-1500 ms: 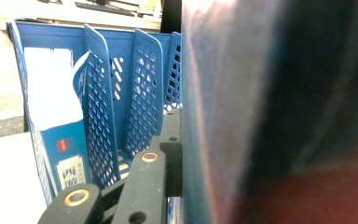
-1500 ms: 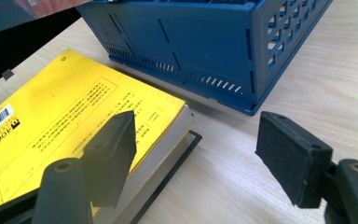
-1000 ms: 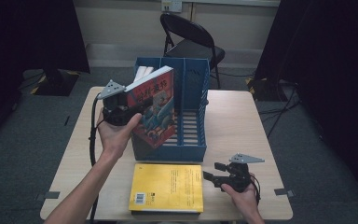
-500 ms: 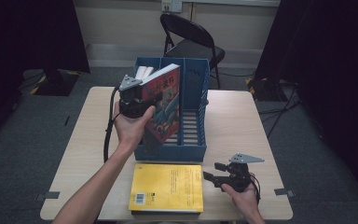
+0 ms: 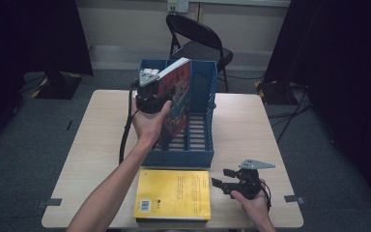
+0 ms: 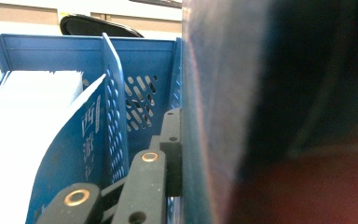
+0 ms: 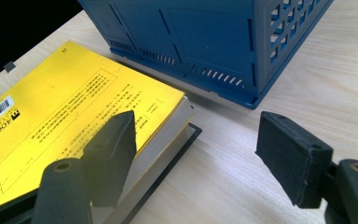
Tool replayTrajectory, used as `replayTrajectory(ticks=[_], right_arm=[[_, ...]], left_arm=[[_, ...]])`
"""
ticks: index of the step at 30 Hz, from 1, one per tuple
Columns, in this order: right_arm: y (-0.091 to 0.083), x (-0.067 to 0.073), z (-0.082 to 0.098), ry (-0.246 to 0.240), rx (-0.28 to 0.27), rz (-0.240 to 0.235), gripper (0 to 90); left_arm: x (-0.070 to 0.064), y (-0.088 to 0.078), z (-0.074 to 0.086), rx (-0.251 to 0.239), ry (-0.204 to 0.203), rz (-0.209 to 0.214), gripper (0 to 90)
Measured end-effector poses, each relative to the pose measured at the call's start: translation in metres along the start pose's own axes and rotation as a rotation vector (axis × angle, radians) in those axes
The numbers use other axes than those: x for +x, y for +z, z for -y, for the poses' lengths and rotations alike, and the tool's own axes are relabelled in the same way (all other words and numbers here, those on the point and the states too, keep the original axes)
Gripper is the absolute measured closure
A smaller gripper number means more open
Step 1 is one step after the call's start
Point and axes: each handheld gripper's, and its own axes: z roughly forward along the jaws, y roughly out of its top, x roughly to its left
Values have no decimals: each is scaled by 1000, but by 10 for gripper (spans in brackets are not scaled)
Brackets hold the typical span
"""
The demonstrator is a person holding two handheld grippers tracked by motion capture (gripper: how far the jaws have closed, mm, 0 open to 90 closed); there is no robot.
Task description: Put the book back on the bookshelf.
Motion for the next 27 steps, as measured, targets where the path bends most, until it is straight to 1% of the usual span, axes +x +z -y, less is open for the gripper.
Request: replayTrajectory(ticks=[1, 2, 5, 6, 8, 9, 10, 11, 12, 14, 16, 17, 18, 20, 22, 23, 24, 26, 27], right_arm=[[0, 0, 0, 3, -1, 0, 280], [-1, 0, 0, 4, -3, 0, 280], [-1, 0, 0, 4, -5, 0, 280], [-1, 0, 1, 5, -5, 0, 279], [-2, 0, 1, 4, -5, 0, 280], [-1, 0, 1, 4, -4, -1, 280], [-1, 0, 1, 4, -4, -1, 280], [-1, 0, 1, 3, -4, 0, 280], [-1, 0, 1, 4, -1, 0, 279], [0, 1, 0, -1, 0, 0, 280], [0, 2, 0, -4, 3, -1, 280], [0, 2, 0, -4, 4, -1, 279], [0, 2, 0, -4, 3, -2, 279], [1, 2, 0, -6, 9, 1, 279], [1, 2, 0, -6, 10, 1, 279], [1, 2, 0, -9, 8, 0, 280], [1, 2, 0, -9, 9, 0, 279], [1, 2, 0, -8, 9, 0, 280], [1, 2, 0, -7, 8, -1, 279]], left_arm=[[0, 1, 0, -6, 8, -3, 745], [1, 2, 1, -20, 2, 1, 745], [2, 4, 4, -36, -12, -10, 745], [3, 7, 5, -31, -15, -2, 745], [3, 9, 6, -24, -25, -4, 745], [3, 11, 7, -10, -38, -1, 745], [3, 11, 7, -10, -38, -1, 745], [1, 12, 8, -7, -34, 1, 745], [0, 13, 9, -4, -21, 9, 745], [-3, 14, 13, -10, 0, 2, 745], [0, 17, 15, -15, -18, 0, 744], [1, 18, 16, -10, -27, 1, 745], [3, 19, 16, -6, -55, 3, 743], [3, 22, 18, -4, -33, -6, 744], [3, 24, 19, -16, -30, -6, 744], [3, 25, 19, -14, -35, -3, 744], [2, 26, 19, -8, -29, -9, 744], [1, 29, 20, -13, -35, -10, 744], [1, 31, 19, -2, -34, -8, 744]])
